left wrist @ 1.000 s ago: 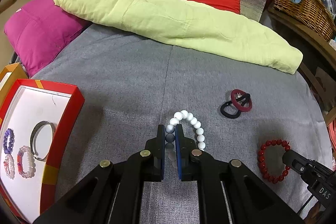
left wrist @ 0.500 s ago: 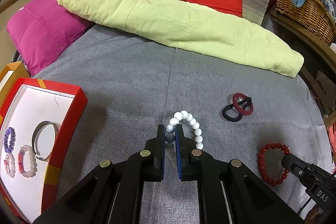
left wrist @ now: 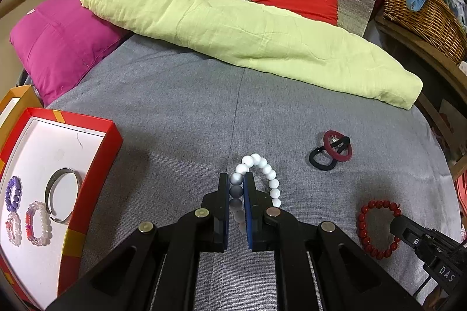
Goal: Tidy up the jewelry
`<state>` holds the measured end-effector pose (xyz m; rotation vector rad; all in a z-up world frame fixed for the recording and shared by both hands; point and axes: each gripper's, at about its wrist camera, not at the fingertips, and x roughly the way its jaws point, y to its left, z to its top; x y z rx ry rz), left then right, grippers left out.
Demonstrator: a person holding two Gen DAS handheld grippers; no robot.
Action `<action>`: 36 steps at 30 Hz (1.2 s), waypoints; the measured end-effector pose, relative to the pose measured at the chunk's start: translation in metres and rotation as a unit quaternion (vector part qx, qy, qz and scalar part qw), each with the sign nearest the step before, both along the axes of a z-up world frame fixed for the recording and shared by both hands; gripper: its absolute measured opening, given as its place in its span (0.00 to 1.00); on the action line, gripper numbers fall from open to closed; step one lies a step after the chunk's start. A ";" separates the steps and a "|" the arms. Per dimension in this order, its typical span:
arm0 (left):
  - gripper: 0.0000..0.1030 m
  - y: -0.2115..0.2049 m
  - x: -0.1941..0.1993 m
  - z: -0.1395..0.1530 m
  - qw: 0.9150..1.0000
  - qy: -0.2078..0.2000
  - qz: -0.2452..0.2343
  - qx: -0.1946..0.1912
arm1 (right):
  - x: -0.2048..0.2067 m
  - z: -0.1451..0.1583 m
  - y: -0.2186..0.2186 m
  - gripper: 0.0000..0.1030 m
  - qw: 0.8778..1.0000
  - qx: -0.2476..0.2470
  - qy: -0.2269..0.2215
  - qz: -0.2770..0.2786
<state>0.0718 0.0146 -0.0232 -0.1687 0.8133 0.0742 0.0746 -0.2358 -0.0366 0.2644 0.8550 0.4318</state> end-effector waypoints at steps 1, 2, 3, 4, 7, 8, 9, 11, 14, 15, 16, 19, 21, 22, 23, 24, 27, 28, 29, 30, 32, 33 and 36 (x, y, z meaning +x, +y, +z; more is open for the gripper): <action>0.09 0.000 0.000 0.000 1.000 0.000 0.000 0.000 | 0.000 0.000 0.000 0.10 1.000 0.000 0.000 0.000; 0.09 0.000 0.000 0.000 1.000 0.000 0.001 0.000 | 0.000 0.000 0.000 0.10 1.000 0.001 0.001 0.000; 0.09 0.000 0.000 0.000 1.000 0.000 0.001 0.000 | 0.000 0.000 0.000 0.10 1.000 0.001 0.001 0.000; 0.09 0.000 0.000 0.001 1.000 0.000 0.001 0.000 | 0.001 0.000 0.000 0.10 1.000 0.001 0.002 0.001; 0.09 0.000 0.000 0.001 1.000 0.000 0.002 0.000 | 0.001 -0.001 0.000 0.10 1.000 0.001 0.003 0.002; 0.09 0.000 0.000 0.001 1.000 0.000 0.002 0.000 | 0.001 -0.001 0.000 0.10 1.000 0.001 0.003 0.002; 0.09 0.000 0.001 0.001 1.000 0.000 0.002 0.000 | 0.001 -0.002 0.000 0.10 1.000 0.001 0.004 0.002; 0.09 0.000 0.000 0.001 1.000 0.000 0.002 0.000 | 0.002 -0.003 0.000 0.10 1.000 0.001 0.006 0.003; 0.09 0.001 0.001 0.001 1.000 0.000 0.005 -0.002 | 0.002 -0.003 0.000 0.10 1.000 0.002 0.007 0.004; 0.09 0.001 0.000 0.001 1.000 0.000 0.006 -0.002 | 0.002 -0.003 0.000 0.10 1.000 0.002 0.007 0.004; 0.09 0.001 0.000 0.001 1.000 0.000 0.006 -0.002 | 0.002 -0.003 0.000 0.10 1.000 0.002 0.006 0.004; 0.09 0.001 0.000 0.001 1.000 0.000 0.005 -0.002 | 0.002 -0.004 0.000 0.10 1.000 0.002 0.007 0.005; 0.09 0.001 0.000 0.002 1.000 0.000 0.006 -0.002 | 0.002 -0.004 0.000 0.10 1.000 0.002 0.007 0.006; 0.09 0.001 0.000 0.002 1.000 0.000 0.006 -0.002 | 0.002 -0.004 0.000 0.10 1.000 0.001 0.008 0.007; 0.09 0.002 0.000 0.002 1.000 0.000 0.006 -0.002 | 0.002 -0.004 0.001 0.10 1.000 0.001 0.007 0.008; 0.09 0.002 0.000 0.002 1.000 0.000 0.005 -0.002 | 0.002 -0.004 0.001 0.10 1.000 0.001 0.007 0.008; 0.09 0.002 0.000 0.002 1.000 0.000 0.006 -0.002 | 0.002 -0.004 0.002 0.10 1.000 0.000 0.007 0.011; 0.09 0.002 0.000 0.002 1.000 -0.001 0.006 -0.002 | 0.002 -0.004 0.002 0.10 1.000 0.000 0.007 0.011; 0.09 0.002 -0.001 0.002 1.000 -0.001 0.007 -0.002 | 0.002 -0.004 0.002 0.10 1.000 0.000 0.007 0.012; 0.09 0.003 -0.001 0.002 1.000 -0.001 0.007 -0.002 | 0.002 -0.004 0.002 0.10 1.000 0.000 0.007 0.012; 0.09 0.003 -0.001 0.002 1.000 -0.001 0.008 -0.002 | 0.003 -0.004 0.001 0.10 1.000 0.001 0.007 0.012; 0.09 0.003 -0.001 0.002 1.000 -0.002 0.008 -0.002 | 0.003 -0.004 0.001 0.10 1.000 0.001 0.007 0.012; 0.09 0.004 -0.001 0.003 1.000 -0.003 0.009 -0.003 | 0.003 -0.004 0.002 0.10 1.000 0.001 0.006 0.014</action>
